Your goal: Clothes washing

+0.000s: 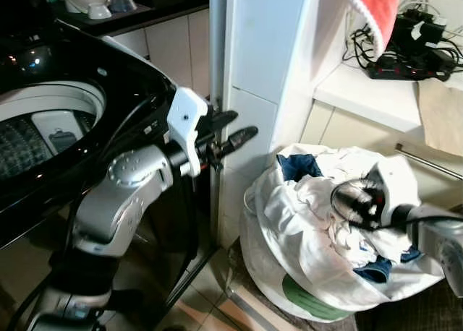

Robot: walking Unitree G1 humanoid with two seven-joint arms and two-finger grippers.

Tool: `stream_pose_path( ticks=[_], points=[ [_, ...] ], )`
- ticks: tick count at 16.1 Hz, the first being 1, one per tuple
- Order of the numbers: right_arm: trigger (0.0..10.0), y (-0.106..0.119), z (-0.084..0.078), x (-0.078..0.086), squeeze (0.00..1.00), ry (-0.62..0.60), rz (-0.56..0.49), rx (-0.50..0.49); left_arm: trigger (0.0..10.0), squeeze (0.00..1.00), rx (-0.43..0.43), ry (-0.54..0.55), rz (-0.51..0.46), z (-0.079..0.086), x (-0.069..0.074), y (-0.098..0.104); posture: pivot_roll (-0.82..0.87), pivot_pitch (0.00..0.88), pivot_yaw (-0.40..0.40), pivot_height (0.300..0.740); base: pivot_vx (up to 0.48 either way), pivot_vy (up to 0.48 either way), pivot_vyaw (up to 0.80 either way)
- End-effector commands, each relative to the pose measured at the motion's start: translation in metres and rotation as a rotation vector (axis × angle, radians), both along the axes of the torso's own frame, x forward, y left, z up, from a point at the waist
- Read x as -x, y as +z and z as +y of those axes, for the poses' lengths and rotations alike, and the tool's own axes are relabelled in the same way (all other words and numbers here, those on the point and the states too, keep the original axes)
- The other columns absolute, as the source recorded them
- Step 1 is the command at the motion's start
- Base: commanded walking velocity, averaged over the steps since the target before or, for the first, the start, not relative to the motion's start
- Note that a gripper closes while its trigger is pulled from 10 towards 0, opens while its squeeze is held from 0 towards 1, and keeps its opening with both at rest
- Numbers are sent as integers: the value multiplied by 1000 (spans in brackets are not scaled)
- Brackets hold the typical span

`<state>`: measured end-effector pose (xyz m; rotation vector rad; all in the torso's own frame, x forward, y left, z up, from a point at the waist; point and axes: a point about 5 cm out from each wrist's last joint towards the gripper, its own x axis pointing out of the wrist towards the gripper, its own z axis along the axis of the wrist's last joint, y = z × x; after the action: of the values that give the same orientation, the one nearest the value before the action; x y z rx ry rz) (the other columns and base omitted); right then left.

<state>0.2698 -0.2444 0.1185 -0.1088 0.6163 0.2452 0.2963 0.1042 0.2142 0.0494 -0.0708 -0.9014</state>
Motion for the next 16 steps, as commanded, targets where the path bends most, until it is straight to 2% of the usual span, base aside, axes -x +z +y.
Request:
stream_pose_path(
  ticks=[1,4,6,7,8,10,12,13,14,16],
  points=[
    [10000,-4,-3,-1,1000,-9,23,1,10000,0,-20,-21,17,-4,8,-7,-44,0,-7,740,0,0,0],
    [10000,-10,6,3,1000,68,81,-23,10000,0,-58,-64,-5,-5,19,-20,-46,0,-4,740,0,0,0],
    [10000,-21,11,1,1000,74,110,-40,10000,0,-123,-130,10,-3,30,-30,-46,0,-4,740,0,0,0],
    [10000,-27,11,0,914,77,124,-4,10000,0,-161,-152,28,-1,34,-35,-46,0,-5,740,0,0,0],
    [10000,-33,10,0,0,96,133,52,10000,0,-179,-154,43,2,35,-39,-46,0,-5,740,0,0,0],
    [10000,-42,10,-4,0,120,109,97,10000,0,-169,-130,43,5,35,-44,-39,0,-12,740,0,0,0],
    [10000,-49,10,-9,0,102,96,118,10000,0,-197,-125,27,6,37,-49,-35,0,-13,740,0,0,0],
    [3412,-54,10,-11,0,103,97,135,10000,0,-220,-134,19,6,39,-52,-31,0,-17,740,0,0,0],
    [0,-56,12,-13,0,114,92,130,10000,0,-228,-137,21,6,40,-53,-30,0,-18,740,0,0,0],
    [0,-58,13,-15,0,125,80,113,10000,0,-245,-138,24,8,41,-56,-26,0,-20,740,0,0,0]
  ],
)
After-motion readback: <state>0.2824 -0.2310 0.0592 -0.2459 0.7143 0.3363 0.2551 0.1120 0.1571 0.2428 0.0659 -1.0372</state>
